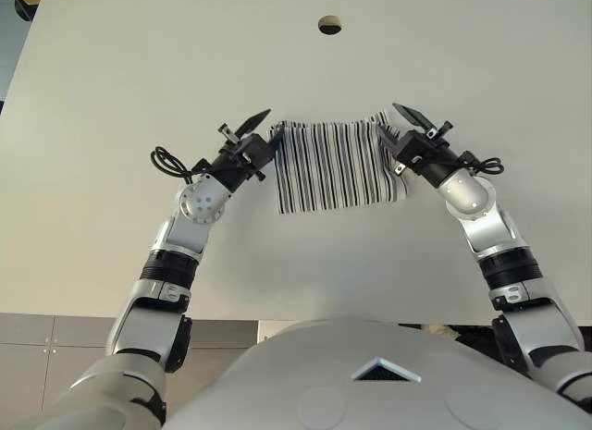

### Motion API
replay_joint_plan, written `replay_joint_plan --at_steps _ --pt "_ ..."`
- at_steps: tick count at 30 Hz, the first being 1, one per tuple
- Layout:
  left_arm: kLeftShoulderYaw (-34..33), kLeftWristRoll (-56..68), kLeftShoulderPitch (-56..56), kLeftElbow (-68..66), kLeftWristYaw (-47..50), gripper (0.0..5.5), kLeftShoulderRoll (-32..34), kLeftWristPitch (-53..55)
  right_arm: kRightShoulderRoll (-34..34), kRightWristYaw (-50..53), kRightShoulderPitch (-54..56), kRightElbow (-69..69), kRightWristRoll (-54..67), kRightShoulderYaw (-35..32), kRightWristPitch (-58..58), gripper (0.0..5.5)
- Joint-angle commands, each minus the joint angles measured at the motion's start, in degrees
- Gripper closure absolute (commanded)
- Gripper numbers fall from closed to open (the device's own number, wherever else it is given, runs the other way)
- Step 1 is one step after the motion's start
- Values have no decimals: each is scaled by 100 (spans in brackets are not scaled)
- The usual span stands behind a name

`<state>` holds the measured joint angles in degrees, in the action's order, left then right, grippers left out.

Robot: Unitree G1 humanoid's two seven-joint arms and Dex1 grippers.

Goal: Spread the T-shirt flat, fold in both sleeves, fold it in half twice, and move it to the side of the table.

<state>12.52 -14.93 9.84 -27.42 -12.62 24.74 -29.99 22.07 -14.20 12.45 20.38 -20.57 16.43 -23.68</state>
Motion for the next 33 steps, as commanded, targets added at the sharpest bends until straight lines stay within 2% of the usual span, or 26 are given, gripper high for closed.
replay_joint_plan --at_steps 1,4,10,12,16,21,26,27,30,33 --pt "-155 -221 266 -375 413 315 -53 132 -137 73 285 207 -58 -3 99 282" --pt "-259 -518 362 -719 877 266 104 192 -208 91 245 -202 -45 -10 110 234" --pt "-611 -697 265 -984 1813 183 236 281 -461 -497 -400 -1807 515 392 314 234" --pt "-828 -470 228 -839 2001 153 122 280 -558 -839 -446 -1684 663 642 449 234" --pt "-1371 506 333 -611 1991 153 -411 279 -1022 -1068 73 163 725 792 817 234" --pt "-1629 1094 410 -557 1814 153 -773 279 -1645 -914 987 2180 1503 -42 1583 234" --pt "-1691 1343 415 -448 1639 153 -965 328 -1718 -447 1553 3532 2141 -1014 2233 234" --pt "-1710 1386 423 -457 1623 153 -1013 300 -1632 -186 1673 3819 2239 -1240 2319 234" --pt "-1874 1533 605 -792 1761 153 -1237 103 -1000 1371 2168 4794 2968 -2522 2291 234" --pt "-2041 1619 901 -1377 2010 153 -1521 -289 -101 2641 2330 5373 3612 -3639 2139 234"
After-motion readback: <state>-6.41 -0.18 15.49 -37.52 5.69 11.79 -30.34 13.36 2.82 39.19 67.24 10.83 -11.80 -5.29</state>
